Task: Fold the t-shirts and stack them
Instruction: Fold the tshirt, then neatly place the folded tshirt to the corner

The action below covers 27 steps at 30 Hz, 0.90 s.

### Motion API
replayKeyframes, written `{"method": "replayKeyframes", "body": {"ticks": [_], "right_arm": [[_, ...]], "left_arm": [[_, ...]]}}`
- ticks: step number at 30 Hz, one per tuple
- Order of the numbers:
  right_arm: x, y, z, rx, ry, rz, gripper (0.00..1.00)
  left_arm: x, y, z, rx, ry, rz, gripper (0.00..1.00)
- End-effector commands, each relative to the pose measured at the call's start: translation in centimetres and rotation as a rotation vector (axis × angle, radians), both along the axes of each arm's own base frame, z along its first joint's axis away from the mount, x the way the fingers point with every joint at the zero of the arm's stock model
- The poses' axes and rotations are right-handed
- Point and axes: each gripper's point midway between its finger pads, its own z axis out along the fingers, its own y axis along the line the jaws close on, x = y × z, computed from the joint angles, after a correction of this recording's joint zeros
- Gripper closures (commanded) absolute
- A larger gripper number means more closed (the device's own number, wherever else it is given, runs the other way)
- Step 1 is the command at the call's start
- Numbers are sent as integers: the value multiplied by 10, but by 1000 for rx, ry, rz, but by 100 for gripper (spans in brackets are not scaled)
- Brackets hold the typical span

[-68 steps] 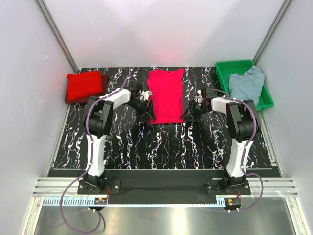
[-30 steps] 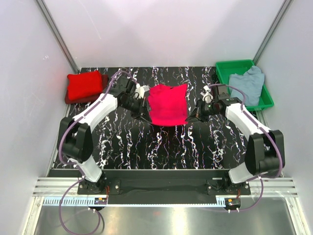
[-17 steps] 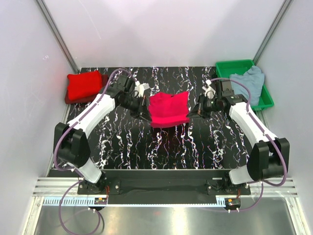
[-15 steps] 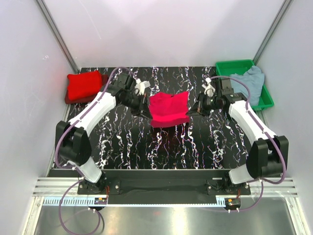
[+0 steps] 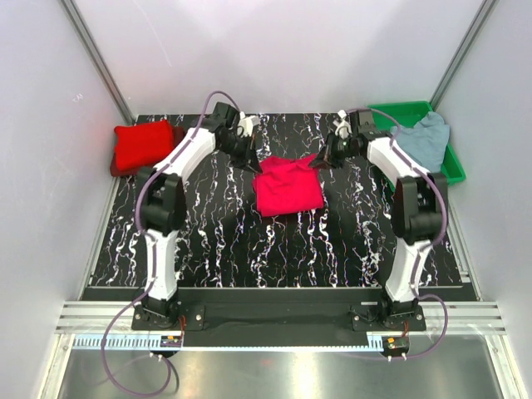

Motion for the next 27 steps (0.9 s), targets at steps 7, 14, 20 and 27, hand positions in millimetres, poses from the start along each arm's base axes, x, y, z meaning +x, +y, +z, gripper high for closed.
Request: {"method": "replayKeyframes", "body": {"ticks": [7,14,20,27], "right_arm": [[113,-2,-51,-79,-157,-47,88],[119,-15,-9,-151,-256,-82,29],[89,-18,40,-134,-326,-72,28],[70,0,32,-32,-259,-22,30]], "left_arm": [[124,15,-52,158,-267,91,74],[142,39,-8,278,-415,178,36],[98,45,27,234,-355,198,6],[53,38,-9,108,-131,141,1]]}}
